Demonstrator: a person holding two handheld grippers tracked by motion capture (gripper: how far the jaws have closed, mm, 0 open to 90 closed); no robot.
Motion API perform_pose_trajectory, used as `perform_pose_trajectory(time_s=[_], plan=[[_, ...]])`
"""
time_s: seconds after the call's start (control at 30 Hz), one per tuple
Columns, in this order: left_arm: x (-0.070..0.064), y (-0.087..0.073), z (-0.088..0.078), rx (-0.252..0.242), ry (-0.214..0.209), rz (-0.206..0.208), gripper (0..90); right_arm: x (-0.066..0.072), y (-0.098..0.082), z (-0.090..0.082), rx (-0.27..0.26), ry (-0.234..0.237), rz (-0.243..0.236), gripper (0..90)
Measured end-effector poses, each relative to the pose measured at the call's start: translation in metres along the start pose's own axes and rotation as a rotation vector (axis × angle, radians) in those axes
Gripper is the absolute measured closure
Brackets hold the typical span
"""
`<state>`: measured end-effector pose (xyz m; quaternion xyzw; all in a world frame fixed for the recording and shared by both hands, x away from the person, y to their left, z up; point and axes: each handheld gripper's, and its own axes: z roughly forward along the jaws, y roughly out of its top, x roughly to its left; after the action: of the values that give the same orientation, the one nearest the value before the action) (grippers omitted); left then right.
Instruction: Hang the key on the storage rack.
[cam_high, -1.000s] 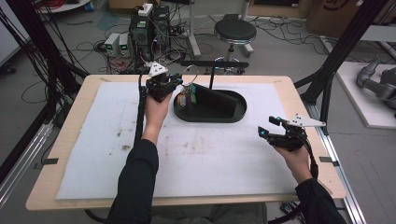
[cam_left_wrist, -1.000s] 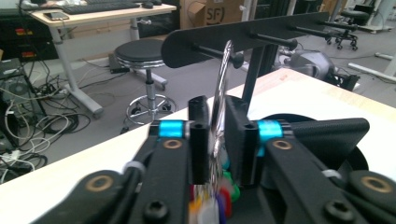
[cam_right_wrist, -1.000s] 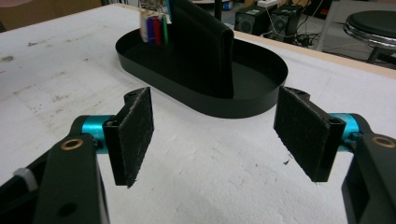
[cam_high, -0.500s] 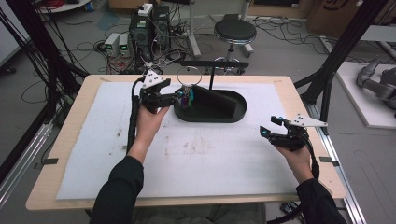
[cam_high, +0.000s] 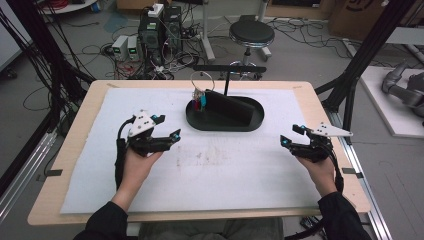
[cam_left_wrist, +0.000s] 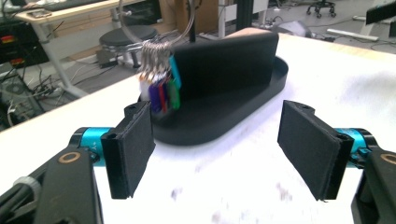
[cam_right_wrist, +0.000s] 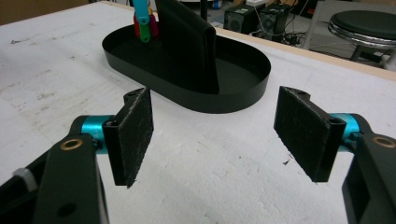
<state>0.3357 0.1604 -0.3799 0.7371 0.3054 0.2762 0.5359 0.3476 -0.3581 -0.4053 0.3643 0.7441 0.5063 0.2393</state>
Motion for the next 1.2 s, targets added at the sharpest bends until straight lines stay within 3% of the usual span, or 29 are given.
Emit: perform_pose_trajectory(time_s=[0.3,0.5,0.6,1.2], plan=[[0.016,-0.033,-0.029,-0.016,0.027,-0.022,24.0,0.001,-0.002,-0.002,0.014,-0.013,0.0,28.6],[0.028,-0.038,-0.035,-0.036,0.051,-0.092,23.3,-0.002,-0.004,-0.003,0.018,-0.014,0.029,28.2],[0.029,-0.041,-0.033,-0.027,0.063,-0.072,23.1,-0.003,-0.004,-0.004,0.022,-0.019,0.025,28.2],[0.035,-0.047,-0.029,0.007,0.086,-0.076,23.2,-0.008,-0.011,-0.006,0.021,-0.051,0.027,26.5]])
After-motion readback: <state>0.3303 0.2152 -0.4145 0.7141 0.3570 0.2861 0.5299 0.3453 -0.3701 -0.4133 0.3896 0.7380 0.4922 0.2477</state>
